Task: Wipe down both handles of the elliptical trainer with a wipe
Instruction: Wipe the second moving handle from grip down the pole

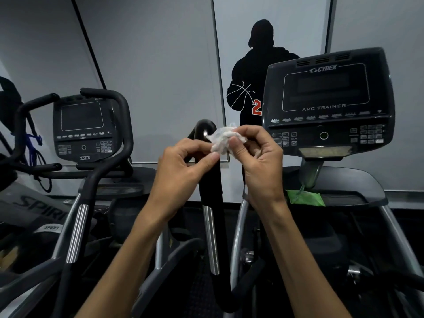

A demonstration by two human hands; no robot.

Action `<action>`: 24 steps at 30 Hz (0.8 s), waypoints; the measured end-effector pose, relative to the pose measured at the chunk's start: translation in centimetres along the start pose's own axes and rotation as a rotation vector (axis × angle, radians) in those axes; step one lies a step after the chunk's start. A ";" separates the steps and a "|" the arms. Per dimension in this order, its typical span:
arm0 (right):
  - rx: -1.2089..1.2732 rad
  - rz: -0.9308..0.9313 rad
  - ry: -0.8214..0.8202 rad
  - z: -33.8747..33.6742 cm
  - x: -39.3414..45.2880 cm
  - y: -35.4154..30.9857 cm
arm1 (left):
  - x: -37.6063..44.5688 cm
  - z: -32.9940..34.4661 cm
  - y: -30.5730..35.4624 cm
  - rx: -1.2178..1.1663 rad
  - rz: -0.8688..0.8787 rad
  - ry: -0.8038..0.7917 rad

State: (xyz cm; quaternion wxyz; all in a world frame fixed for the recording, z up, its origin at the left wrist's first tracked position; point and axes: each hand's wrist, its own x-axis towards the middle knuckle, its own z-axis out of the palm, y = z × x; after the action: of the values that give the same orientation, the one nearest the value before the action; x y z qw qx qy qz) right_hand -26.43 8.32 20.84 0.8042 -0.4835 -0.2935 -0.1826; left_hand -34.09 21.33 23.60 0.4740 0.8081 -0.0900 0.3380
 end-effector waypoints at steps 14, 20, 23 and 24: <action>-0.535 -0.265 -0.016 2.5 0.2 0.9 | 0.2 -1.4 -1.7 0.197 0.081 0.222; -0.547 -0.161 0.045 1.5 0.5 1.4 | 0.5 -0.6 -1.6 0.234 0.106 0.207; -0.606 -0.214 0.044 3.5 1.1 1.0 | 0.9 -0.1 -1.3 0.252 0.148 0.225; -0.637 -0.266 0.024 3.8 0.6 0.9 | 0.9 0.0 -1.3 0.253 0.158 0.236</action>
State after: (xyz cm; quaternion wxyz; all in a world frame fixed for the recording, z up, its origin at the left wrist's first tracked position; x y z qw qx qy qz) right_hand -26.55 12.10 21.98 0.5852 -0.6657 -0.2726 -0.3741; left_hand -32.80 22.22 23.27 0.3478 0.8064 -0.0539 0.4752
